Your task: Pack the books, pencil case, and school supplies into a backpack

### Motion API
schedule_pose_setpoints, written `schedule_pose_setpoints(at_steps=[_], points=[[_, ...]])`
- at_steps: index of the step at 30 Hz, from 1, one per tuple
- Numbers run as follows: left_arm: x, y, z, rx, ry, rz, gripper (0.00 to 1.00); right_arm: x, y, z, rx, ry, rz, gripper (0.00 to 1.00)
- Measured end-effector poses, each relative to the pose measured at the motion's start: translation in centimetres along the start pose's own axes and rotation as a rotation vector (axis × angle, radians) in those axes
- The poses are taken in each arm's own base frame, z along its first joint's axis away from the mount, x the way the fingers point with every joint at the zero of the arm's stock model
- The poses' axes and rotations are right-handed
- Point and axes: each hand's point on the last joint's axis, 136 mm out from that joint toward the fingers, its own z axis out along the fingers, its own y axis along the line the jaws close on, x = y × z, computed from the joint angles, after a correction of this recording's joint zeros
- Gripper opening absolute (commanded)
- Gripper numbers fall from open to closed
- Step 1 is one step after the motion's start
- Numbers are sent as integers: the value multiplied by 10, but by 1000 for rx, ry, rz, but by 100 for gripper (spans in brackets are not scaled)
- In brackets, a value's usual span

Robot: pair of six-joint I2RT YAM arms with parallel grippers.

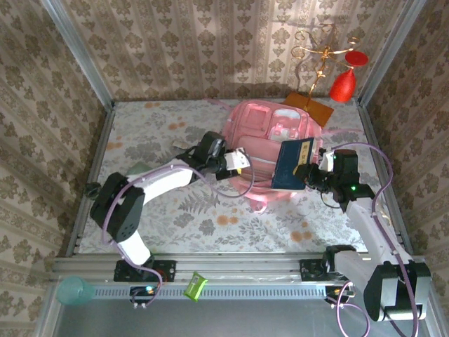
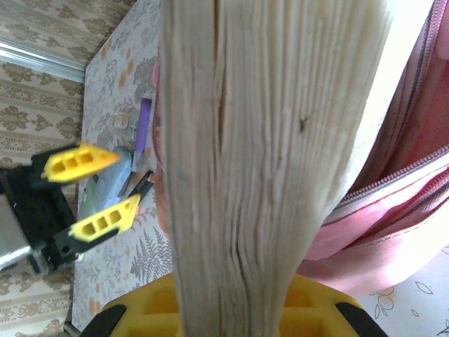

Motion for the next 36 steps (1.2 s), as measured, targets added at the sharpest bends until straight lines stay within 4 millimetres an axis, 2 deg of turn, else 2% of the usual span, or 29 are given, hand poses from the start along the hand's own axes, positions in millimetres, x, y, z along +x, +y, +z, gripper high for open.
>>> schedule_pose_setpoints(at_steps=[3,7,10,15,26,27,30,36], points=[[-1,11,16,25,26,76,58,0,0,0,0,0,-12,0],[3,5,28,83,45,126,65,2,-2,-1,6,6,-18,0],[5,-2,34,129,47,143,65,2,-2,-1,6,6,-18,0],[5,1,46,149,54,174,61,2,-2,-1,6,6,-18,0],[10,-10,60,221,88,230,61,2,-2,-1,6,6,-18,0],[11,-11,61,221,90,236,59,2,-2,-1,6,6,-18,0],[12,-13,63,222,102,255,43,2,-2,-1,6,6,-18,0],[12,-19,66,236,106,251,1,1,-2,-2,7,0,-29,0]])
